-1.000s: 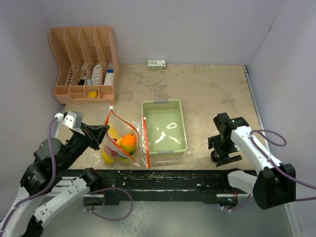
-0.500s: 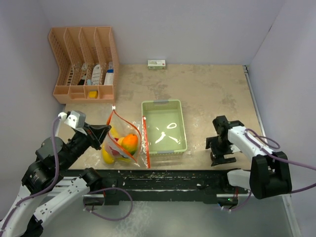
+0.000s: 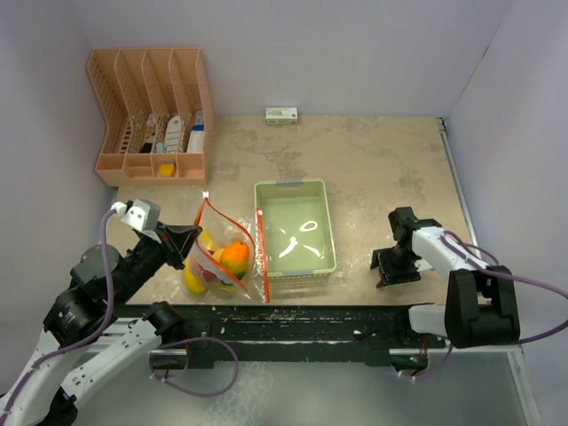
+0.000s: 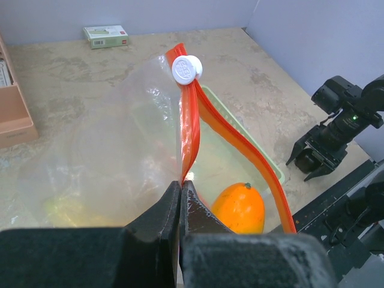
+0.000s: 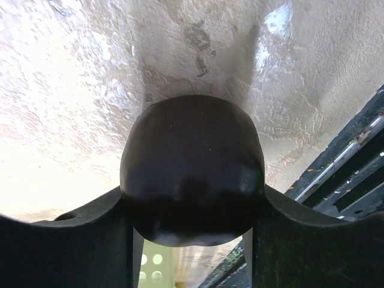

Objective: Place the food in the zip-top bag and seal the zipper
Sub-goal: Pick up the fake fruit from the corner of the board, then place the fake fruit in the zipper food storage bag.

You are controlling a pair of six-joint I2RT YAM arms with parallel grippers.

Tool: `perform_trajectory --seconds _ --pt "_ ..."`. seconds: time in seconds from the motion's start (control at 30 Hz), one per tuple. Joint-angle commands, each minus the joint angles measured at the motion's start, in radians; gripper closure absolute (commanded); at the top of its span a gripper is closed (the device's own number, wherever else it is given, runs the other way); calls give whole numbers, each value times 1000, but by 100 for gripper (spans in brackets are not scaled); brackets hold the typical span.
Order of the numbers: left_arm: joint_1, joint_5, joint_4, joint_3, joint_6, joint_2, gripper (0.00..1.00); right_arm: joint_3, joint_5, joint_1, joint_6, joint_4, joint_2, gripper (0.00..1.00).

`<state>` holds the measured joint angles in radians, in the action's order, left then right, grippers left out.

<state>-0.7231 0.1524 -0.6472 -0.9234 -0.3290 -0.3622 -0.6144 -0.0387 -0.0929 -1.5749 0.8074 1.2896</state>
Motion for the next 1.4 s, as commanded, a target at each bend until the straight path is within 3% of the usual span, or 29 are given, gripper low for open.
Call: perform_trajectory --seconds 0.0,0.07,0.3,0.63,1.03,1.37 --pt "-4 8 52 2 6 -2 100 -2 -47 21 66 -64 18 85" --pt "-4 10 52 3 1 -1 100 -23 -44 22 123 -104 32 100" --pt "-4 24 49 5 -12 -15 100 -156 22 9 355 -270 125 100" --pt "-4 48 61 12 -34 -72 100 -429 -19 -123 524 -198 31 100" --pt "-3 30 165 31 -101 -219 100 -820 85 -465 820 -246 55 100" --pt "-4 48 170 1 -127 -273 100 -820 308 -800 970 -487 -10 100"
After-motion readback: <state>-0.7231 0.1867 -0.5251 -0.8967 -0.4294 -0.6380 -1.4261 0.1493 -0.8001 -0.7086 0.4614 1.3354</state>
